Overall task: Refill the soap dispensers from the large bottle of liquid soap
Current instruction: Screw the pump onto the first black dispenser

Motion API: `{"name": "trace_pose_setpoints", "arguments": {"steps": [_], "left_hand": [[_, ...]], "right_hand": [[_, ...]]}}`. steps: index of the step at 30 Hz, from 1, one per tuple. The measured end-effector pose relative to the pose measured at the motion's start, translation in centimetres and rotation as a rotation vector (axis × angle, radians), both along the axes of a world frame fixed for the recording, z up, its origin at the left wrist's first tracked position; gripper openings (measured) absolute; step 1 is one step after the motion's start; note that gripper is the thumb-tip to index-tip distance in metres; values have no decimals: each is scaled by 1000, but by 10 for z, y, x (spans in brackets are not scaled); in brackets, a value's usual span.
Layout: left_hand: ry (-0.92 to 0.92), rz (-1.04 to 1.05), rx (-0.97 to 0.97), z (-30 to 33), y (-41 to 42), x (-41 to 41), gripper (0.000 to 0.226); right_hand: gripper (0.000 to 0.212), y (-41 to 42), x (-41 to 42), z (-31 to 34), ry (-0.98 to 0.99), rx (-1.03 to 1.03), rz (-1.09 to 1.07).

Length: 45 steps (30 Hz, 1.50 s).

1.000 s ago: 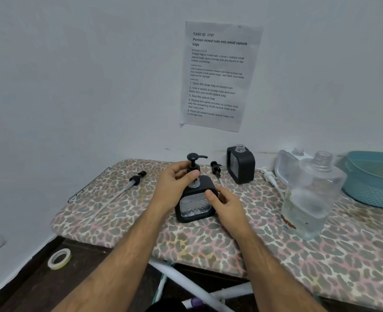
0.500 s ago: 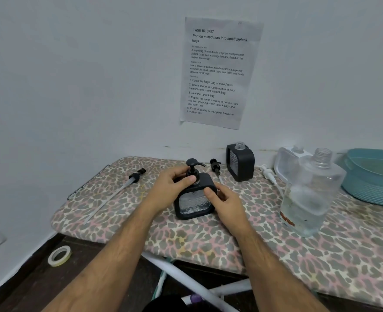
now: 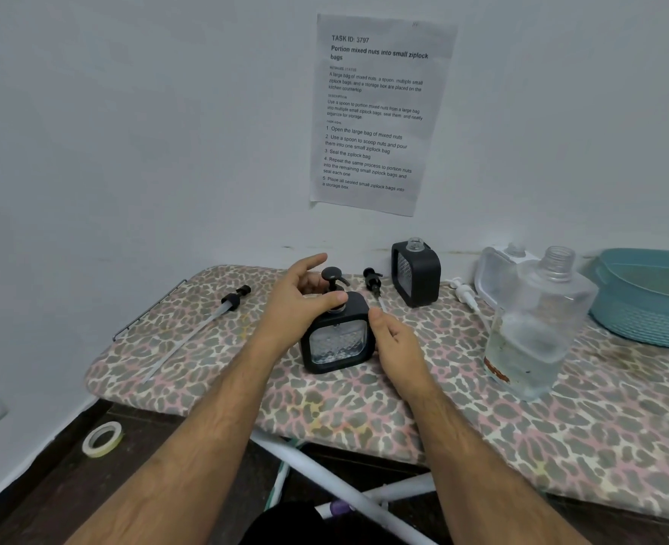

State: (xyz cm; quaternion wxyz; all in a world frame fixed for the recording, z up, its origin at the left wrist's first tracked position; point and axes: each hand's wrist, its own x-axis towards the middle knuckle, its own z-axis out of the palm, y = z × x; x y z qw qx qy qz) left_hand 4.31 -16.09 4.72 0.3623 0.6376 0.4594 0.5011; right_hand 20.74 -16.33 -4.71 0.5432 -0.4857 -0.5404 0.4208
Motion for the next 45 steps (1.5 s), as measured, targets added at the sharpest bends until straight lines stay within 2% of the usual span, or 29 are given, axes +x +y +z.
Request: {"name": "trace_pose_setpoints", "arguments": {"steps": [5,10,16,19,21,22,25,27,34,41,45], "left_hand": [[-40,-95,-67,-1,-2,-12,60],[-1,-158,-96,0,-2,-17,53],[33,-65,-63,-3,2,-28,39],[30,-30,-63,-4,1,-28,34],[31,-41,-60,-3,1,-26,35],[30,-55,-57,-2,0,-25,36],[94,-78,-14,-2,-2,-18,43],[162,-30,37,-3,-1,-14,45],[102,27,23,-10,6,-18,51],[44,-14,-12,-11,3,-29,32],[167,-58,-29,-10,0,-20,21]], "right_hand": [[78,3,0,-2,5,-19,11],[66,2,0,-2,18,-27,17],[78,3,1,-1,-6,-31,15],[64,1,1,0,-11,-28,11],[51,1,1,0,-10,-27,8],[50,2,1,0,-8,-26,10],[63,3,1,-2,6,-30,21],[65,3,1,-3,13,-23,28],[60,1,1,0,7,-16,18],[66,2,1,-1,3,-13,20],[55,1,1,-1,17,-11,26]]}}
